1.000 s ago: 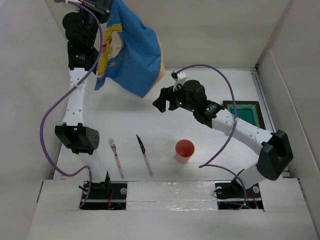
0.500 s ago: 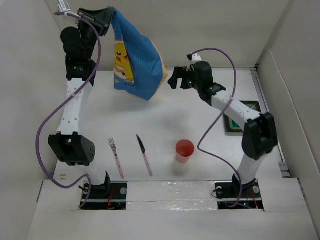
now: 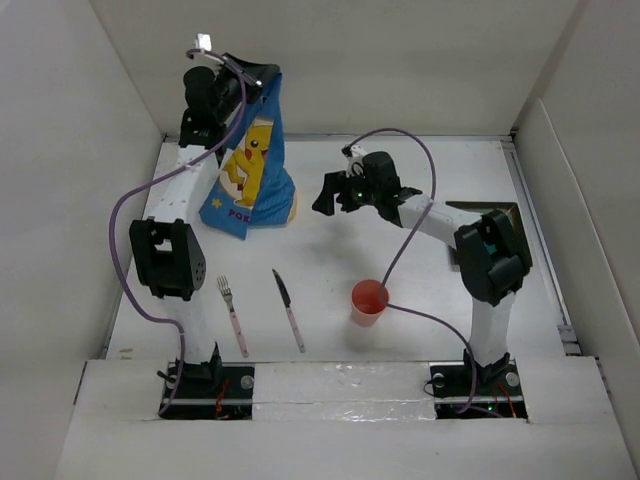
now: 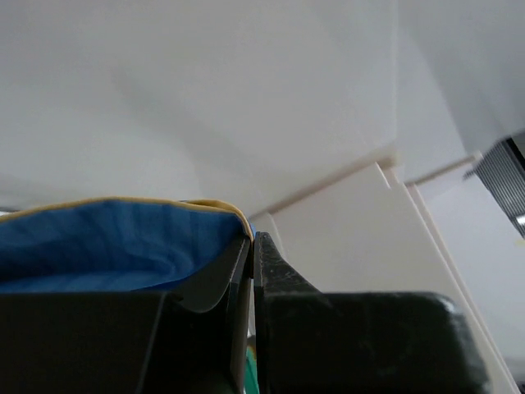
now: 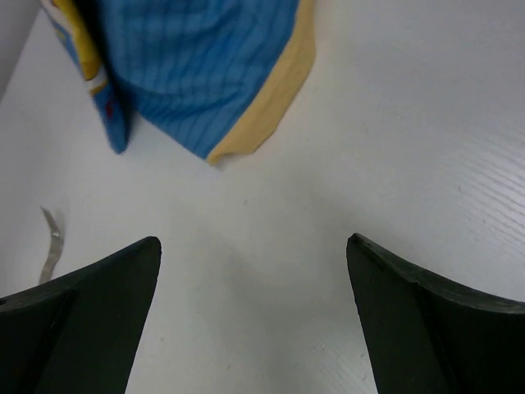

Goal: Set the dinner table for one person

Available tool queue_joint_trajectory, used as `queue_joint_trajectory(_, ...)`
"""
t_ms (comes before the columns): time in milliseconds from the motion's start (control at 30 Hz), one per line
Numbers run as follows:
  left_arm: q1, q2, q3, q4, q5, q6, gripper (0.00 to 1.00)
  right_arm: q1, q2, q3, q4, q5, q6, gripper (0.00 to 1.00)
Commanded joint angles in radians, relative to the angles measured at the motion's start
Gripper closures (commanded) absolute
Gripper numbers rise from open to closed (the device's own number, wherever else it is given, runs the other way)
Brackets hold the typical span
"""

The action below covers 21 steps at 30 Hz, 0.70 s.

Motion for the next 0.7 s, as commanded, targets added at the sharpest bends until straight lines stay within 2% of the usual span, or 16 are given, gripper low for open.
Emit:
queue_joint_trajectory(0, -0.082, -0.062, 0.158, 0.117, 0.045, 0.026, 1.0, -0.019, -0.148, -0.021, 0.126, -0.022, 0.005, 0.01)
queue_joint_trajectory(33, -0.111, -0.042, 0.254, 0.098, 0.029, 0.026, 1.0, -0.028, -0.166, -0.018, 0.07, -0.006, -0.004, 0.01)
queue_joint_trajectory(67, -0.111, -0.042, 0.255, 0.097, 0.029, 0.026, 1.0, -0.028, -0.166, -0.018, 0.069, -0.005, -0.004, 0.01)
queue_joint_trajectory(133, -0.122, -0.029, 0.363, 0.088, 0.009, 0.022, 1.0, -0.048, -0.203, -0.014, 0.037, 0.025, -0.016, 0.01)
queue_joint_trajectory(233, -0.113, -0.021, 0.443, 0.068, -0.044, 0.015, 1.0, -0.069, -0.266, -0.03, 0.009, 0.051, -0.016, 0.01)
queue_joint_trajectory(300, -0.096, -0.045, 0.439, 0.036, -0.107, 0.026, 1.0, -0.086, -0.288, -0.024, -0.029, 0.067, -0.018, 0.0)
queue_joint_trajectory(467, -0.062, -0.136, 0.177, 0.12, -0.109, -0.035, 1.0, -0.155, -0.301, 0.037, -0.141, 0.208, -0.045, 0.0)
queue_joint_trajectory(600, -0.042, -0.151, 0.037, 0.166, -0.074, -0.047, 1.0, -0.198, -0.288, 0.04, -0.146, 0.297, -0.036, 0.0)
queue_joint_trajectory(667, -0.028, -0.163, -0.09, 0.231, -0.061, -0.083, 1.0, -0.208, -0.234, 0.064, -0.118, 0.294, -0.03, 0.0)
